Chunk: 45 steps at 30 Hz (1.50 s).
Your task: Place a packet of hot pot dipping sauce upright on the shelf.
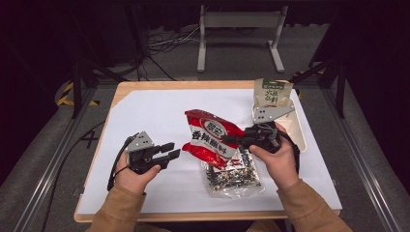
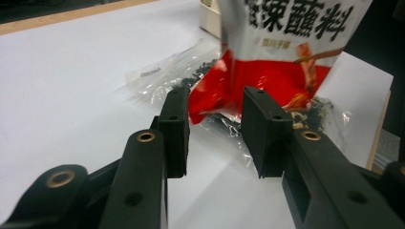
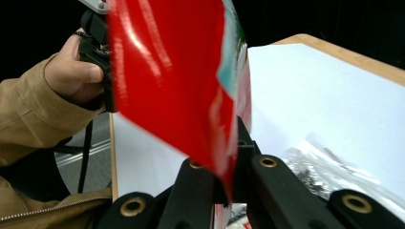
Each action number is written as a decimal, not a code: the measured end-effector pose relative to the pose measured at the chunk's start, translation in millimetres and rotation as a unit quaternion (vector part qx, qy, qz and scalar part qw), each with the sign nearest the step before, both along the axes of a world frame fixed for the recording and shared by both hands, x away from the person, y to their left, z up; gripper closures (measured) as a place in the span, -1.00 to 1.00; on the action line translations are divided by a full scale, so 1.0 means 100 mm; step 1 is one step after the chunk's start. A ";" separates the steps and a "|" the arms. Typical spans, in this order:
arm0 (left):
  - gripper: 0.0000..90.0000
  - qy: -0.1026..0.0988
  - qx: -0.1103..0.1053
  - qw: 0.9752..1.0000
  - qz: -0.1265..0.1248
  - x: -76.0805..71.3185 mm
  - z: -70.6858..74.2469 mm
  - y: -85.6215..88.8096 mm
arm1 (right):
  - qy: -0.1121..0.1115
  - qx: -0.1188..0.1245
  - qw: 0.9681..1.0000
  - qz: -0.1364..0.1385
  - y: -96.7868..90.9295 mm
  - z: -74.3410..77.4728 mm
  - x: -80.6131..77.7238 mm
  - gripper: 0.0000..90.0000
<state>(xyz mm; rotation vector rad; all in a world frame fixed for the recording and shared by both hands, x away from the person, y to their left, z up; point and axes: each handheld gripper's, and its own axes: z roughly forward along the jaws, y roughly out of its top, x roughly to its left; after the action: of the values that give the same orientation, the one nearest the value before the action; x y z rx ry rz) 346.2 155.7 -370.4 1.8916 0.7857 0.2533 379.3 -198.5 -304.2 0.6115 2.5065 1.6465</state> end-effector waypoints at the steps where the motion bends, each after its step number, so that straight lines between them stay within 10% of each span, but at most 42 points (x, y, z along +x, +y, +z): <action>1: 0.40 0.000 0.000 1.000 0.002 0.00 0.00 0.01 | -0.003 -0.006 1.000 0.000 -0.02 0.03 0.01 1.00; 25: 0.04 0.016 0.017 0.999 0.031 0.08 -0.11 0.23 | -0.055 -0.080 0.995 -0.023 -0.50 0.60 0.26 1.00; 45: -0.21 0.019 0.036 0.998 0.053 0.05 -0.18 0.39 | -0.091 -0.098 0.991 -0.025 -0.98 0.75 0.60 1.00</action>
<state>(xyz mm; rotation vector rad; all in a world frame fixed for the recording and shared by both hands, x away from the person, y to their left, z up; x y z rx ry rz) 351.5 194.3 -388.3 1.9286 0.9155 0.3159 439.3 -296.9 -229.4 0.4758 2.4577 1.3510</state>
